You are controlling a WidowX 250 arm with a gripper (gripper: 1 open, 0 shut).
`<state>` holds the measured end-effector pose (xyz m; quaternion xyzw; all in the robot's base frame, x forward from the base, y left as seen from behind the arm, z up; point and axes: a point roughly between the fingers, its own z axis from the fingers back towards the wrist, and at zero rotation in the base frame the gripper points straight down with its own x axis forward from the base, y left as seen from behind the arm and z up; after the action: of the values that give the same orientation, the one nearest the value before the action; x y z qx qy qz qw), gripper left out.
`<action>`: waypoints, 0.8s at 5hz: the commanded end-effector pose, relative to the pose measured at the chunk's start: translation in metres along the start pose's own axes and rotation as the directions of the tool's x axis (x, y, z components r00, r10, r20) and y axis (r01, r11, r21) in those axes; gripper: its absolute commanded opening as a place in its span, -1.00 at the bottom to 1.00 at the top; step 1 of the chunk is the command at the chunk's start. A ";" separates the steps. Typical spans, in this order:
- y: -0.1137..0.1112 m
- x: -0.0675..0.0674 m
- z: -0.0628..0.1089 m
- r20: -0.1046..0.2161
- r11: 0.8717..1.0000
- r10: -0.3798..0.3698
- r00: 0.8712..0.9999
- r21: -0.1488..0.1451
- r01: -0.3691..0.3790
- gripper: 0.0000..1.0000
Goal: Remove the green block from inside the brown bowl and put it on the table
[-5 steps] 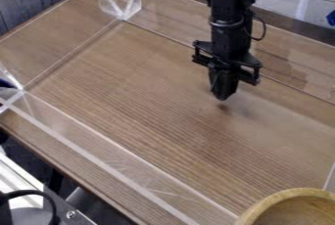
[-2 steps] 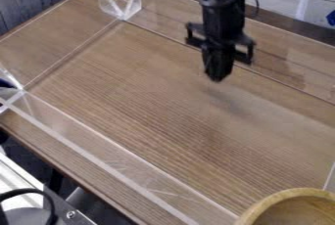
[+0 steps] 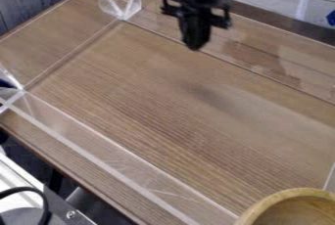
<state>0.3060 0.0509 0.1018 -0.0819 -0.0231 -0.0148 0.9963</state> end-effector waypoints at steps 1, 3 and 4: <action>0.025 0.004 0.031 0.089 0.999 0.005 0.996 0.039 -0.009 -1.00; 0.042 -0.006 0.012 0.052 0.997 0.026 0.998 0.068 -0.029 -1.00; 0.049 -0.012 -0.003 0.023 0.996 0.033 0.999 0.077 -0.035 -1.00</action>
<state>0.2895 0.0940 0.0758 -0.0548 -0.0071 0.0019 0.9985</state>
